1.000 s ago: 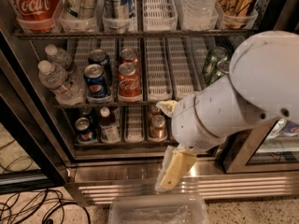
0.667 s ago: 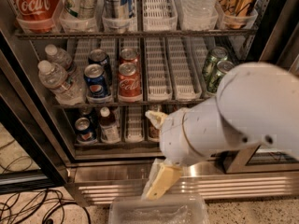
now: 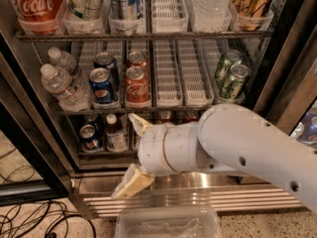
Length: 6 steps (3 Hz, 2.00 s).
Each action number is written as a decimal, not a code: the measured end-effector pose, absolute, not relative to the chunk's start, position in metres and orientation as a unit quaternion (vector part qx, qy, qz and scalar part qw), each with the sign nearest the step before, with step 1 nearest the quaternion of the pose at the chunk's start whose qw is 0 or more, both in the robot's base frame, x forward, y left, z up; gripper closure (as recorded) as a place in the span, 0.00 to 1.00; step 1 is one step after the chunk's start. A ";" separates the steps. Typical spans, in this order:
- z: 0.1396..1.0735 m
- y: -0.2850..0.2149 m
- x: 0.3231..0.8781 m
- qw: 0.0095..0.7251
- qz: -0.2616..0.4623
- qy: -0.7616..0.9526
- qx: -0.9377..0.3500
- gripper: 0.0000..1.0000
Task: Pick pepsi can from middle shelf of fridge
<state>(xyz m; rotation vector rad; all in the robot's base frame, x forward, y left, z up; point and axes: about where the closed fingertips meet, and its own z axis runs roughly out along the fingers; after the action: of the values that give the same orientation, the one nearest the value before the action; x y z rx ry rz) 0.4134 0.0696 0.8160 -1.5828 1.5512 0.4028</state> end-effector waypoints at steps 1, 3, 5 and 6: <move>0.830 0.093 0.456 0.499 0.162 0.616 -0.588 0.00; 0.844 0.106 0.502 0.579 0.177 0.655 -0.452 0.00; 0.843 0.107 0.498 0.581 0.166 0.674 -0.425 0.00; 0.839 0.109 0.501 0.591 0.163 0.673 -0.414 0.00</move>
Offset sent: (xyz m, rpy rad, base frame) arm 0.1188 0.0403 0.0341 0.4366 -0.1003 -0.3378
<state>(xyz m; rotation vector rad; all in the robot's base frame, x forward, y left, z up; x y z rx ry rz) 0.5007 0.1088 0.8391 -0.9635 1.5669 0.3789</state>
